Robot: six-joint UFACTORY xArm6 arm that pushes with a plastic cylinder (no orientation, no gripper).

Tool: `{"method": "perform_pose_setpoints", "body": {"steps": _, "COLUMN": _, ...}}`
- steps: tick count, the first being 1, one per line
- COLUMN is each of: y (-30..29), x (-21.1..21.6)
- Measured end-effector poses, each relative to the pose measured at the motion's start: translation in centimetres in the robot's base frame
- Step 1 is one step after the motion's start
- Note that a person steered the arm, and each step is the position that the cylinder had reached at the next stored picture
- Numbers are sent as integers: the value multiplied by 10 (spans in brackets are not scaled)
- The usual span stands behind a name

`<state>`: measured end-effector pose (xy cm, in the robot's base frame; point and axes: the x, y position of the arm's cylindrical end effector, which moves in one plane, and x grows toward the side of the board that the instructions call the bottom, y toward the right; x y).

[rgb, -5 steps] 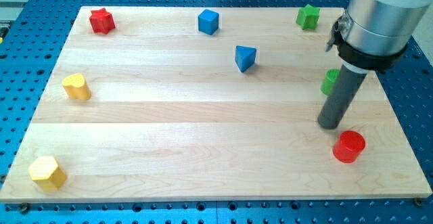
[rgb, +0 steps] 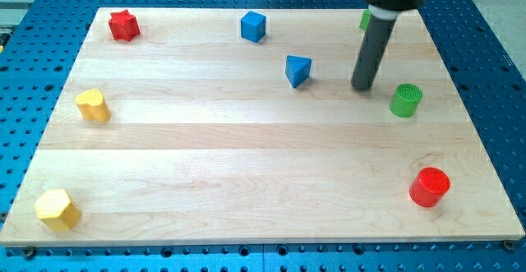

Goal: Slide the triangle to the center of the board

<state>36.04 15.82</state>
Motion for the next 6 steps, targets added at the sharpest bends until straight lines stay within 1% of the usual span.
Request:
{"method": "perform_pose_setpoints", "body": {"steps": 1, "y": -47, "x": -39}}
{"method": "perform_pose_setpoints", "body": {"steps": 2, "y": -99, "x": -9}}
{"method": "perform_pose_setpoints", "body": {"steps": 4, "y": -115, "x": 134}}
{"method": "perform_pose_setpoints", "body": {"steps": 5, "y": -99, "x": 84}}
{"method": "perform_pose_setpoints", "body": {"steps": 6, "y": -107, "x": 66}}
